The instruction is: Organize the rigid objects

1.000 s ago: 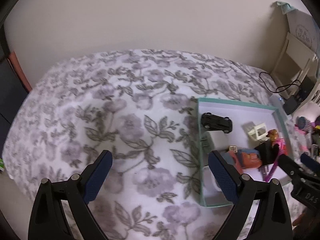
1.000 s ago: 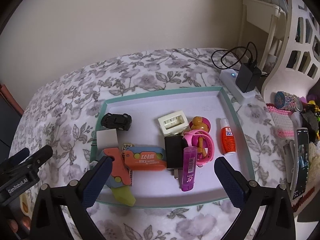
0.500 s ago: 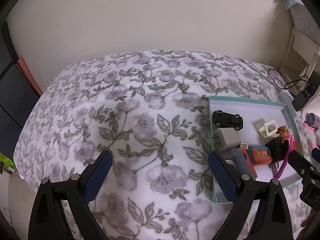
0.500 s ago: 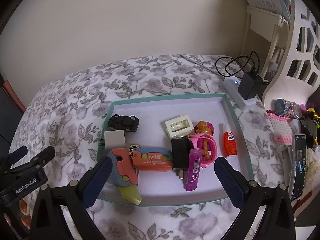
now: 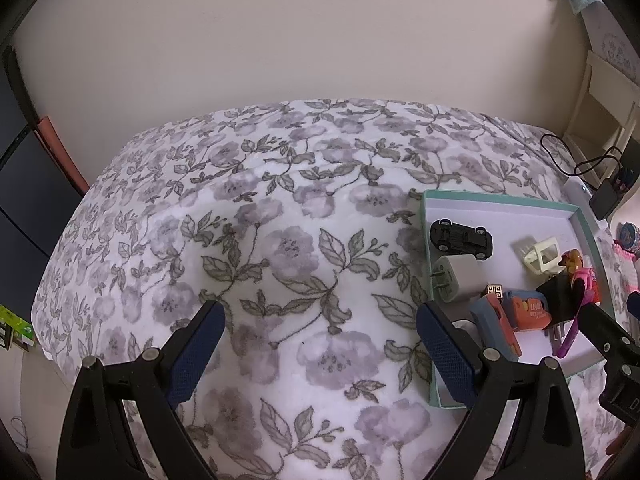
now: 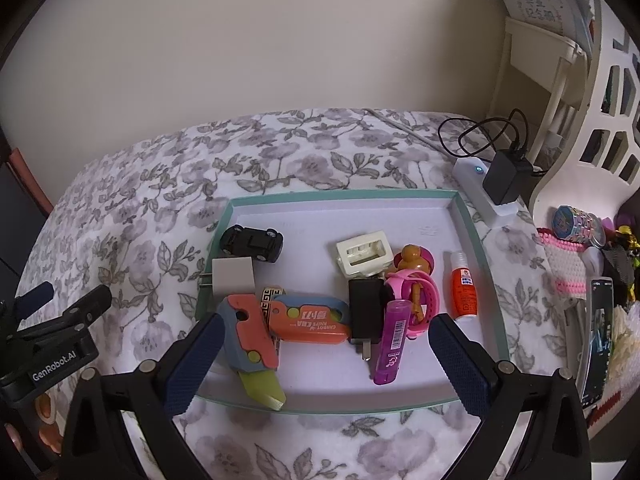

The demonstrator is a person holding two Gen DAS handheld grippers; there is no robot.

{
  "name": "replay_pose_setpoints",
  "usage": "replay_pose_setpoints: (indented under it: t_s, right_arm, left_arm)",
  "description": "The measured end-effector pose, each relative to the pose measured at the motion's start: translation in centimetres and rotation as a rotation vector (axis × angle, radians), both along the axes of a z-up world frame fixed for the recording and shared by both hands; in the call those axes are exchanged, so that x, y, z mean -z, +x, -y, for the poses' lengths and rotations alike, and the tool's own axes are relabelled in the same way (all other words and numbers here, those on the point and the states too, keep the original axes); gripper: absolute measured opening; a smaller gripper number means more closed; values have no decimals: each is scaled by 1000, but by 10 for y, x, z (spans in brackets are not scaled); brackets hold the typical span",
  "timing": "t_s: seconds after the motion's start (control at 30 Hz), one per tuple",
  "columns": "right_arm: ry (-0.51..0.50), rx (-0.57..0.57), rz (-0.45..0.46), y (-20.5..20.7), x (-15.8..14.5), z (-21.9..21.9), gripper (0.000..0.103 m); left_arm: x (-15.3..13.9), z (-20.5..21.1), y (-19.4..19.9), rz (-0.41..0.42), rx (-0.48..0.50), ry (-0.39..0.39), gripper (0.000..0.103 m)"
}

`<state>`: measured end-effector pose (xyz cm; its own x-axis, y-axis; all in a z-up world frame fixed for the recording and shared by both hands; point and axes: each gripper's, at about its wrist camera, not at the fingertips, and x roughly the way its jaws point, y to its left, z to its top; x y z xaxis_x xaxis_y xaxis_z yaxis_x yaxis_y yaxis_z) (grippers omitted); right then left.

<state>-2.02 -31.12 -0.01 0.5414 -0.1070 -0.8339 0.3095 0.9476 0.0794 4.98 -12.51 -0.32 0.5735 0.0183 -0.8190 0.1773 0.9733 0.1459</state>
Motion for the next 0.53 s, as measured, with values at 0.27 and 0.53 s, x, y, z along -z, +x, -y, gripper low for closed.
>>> replay_pose_setpoints:
  t_s: [0.27,0.53]
  right_arm:
    - [1,-3,-7,1,2,0,103]
    - [-1,-6,-14,1,2,0,103]
  left_arm:
    - [2,0,0,0,-3,8,97]
    - [0,-1,-2,23,9,14,97]
